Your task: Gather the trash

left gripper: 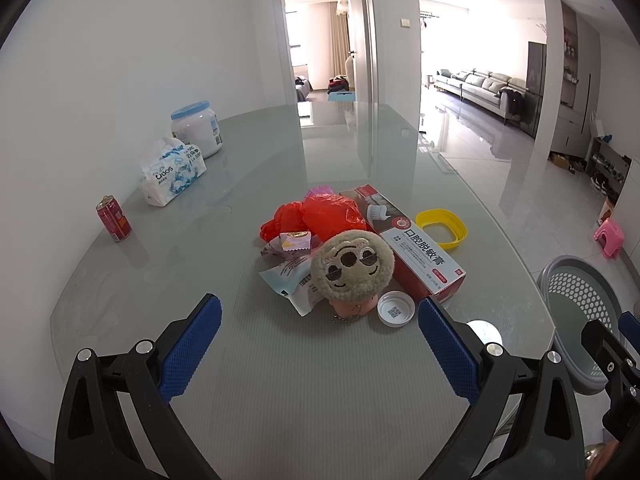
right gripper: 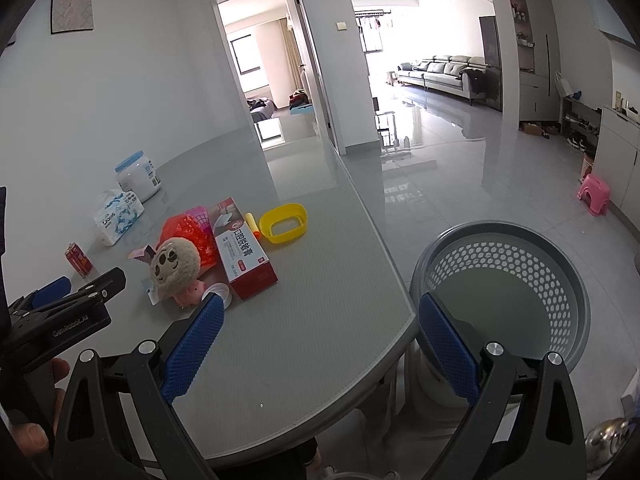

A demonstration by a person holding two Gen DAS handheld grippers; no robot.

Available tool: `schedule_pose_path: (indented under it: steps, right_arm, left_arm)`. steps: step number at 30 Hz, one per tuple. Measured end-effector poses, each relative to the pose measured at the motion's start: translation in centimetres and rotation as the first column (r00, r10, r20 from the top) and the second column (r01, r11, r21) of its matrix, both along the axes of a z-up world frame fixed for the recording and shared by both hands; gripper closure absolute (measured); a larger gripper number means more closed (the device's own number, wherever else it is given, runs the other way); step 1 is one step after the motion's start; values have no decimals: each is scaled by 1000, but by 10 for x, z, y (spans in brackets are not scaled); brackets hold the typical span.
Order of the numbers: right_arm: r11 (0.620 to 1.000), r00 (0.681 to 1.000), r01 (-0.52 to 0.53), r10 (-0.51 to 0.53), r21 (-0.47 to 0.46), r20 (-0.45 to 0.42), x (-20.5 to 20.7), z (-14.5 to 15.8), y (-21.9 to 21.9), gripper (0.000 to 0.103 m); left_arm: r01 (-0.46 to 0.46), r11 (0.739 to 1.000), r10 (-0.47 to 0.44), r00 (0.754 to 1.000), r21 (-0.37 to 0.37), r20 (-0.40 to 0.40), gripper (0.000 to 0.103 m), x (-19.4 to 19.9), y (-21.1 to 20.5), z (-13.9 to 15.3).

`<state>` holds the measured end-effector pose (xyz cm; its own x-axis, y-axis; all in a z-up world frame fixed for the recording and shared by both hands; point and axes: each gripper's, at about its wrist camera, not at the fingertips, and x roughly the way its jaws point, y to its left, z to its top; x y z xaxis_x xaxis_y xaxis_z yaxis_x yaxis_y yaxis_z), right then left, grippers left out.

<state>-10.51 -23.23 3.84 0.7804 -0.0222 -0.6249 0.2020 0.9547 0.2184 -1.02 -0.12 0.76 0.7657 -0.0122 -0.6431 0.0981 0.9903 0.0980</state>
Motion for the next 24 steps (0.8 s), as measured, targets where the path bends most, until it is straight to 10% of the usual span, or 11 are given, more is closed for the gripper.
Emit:
schedule_pose_path:
  steps: [24]
  right_arm:
    - [997,997,-75,76,32,-16,18,-21,15,9]
  left_arm:
    - [-31,999,32,999,17,-44,6,15,20,-24]
